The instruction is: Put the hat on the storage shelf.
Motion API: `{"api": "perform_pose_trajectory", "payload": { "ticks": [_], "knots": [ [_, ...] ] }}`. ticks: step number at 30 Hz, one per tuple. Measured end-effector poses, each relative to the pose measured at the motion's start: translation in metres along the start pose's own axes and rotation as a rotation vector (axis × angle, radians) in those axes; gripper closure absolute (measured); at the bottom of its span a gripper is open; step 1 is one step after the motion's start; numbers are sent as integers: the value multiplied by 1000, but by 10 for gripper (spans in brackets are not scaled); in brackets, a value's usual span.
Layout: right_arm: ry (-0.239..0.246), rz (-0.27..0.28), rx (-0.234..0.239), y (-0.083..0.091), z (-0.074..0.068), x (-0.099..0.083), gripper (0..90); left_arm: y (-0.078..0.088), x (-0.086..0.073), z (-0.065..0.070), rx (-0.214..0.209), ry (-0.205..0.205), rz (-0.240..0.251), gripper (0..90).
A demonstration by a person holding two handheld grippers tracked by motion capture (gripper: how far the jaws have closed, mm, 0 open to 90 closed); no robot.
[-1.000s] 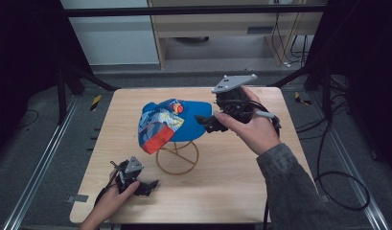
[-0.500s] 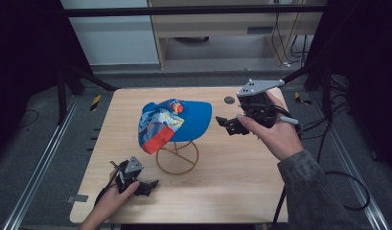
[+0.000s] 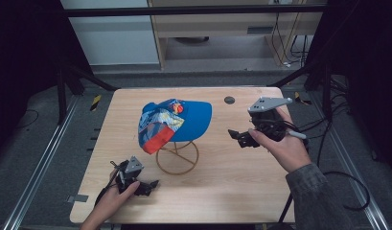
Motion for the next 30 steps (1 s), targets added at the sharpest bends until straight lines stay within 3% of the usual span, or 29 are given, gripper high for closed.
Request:
{"api": "perform_pose_trajectory", "payload": {
  "ticks": [20, 30],
  "knots": [
    [-38, -21, -40, 4, 19, -48, 92, 0, 0, 0, -10, -6, 0, 0],
    [-65, -15, -48, 5, 20, -72, 98, 0, 0, 0, -10, -6, 0, 0]
  ]
}}
Point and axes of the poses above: each handheld gripper's, and its own axes: y roughly backward along the jaws, x roughly out of its top, z roughly to its right, the point moved 5 cm from there along -y, roughly forward along the jaws, and after that the axes turned 14 degrees about z, right-handed, at the moved point
